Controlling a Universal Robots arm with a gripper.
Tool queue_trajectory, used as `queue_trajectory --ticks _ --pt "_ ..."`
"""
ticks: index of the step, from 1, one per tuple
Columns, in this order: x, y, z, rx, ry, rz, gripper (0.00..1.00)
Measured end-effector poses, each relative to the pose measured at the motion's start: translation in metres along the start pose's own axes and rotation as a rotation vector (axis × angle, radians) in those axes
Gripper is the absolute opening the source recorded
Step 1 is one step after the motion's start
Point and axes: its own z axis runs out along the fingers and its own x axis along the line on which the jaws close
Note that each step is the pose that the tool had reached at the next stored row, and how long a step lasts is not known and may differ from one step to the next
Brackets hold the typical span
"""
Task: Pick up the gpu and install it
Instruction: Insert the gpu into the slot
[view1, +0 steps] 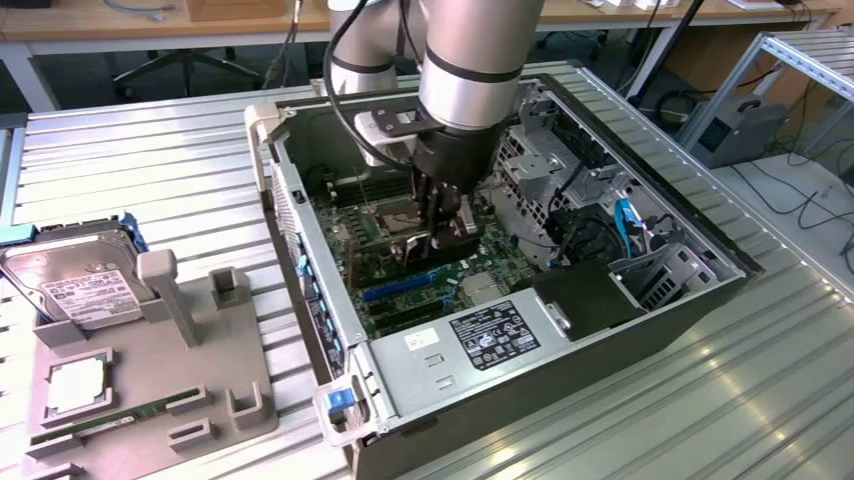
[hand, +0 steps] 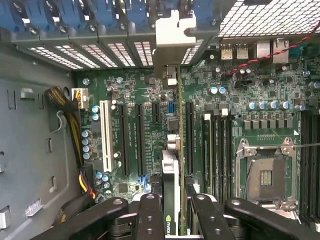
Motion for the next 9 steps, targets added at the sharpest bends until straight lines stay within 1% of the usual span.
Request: queue_trajectory --ticks 1,2,4,9 --pt "0.0 0.0024 0.0033 0.0006 -0.0001 0.0 0.27" --pt "0.0 0.007 0.0085 0.0006 -0.0002 0.0 0.27" --pt "0.0 0.0135 0.0086 0.0009 -0.0001 0.0 0.27" --pt "0.0 0.016 0.0087 0.001 -0.0001 0.0 0.27"
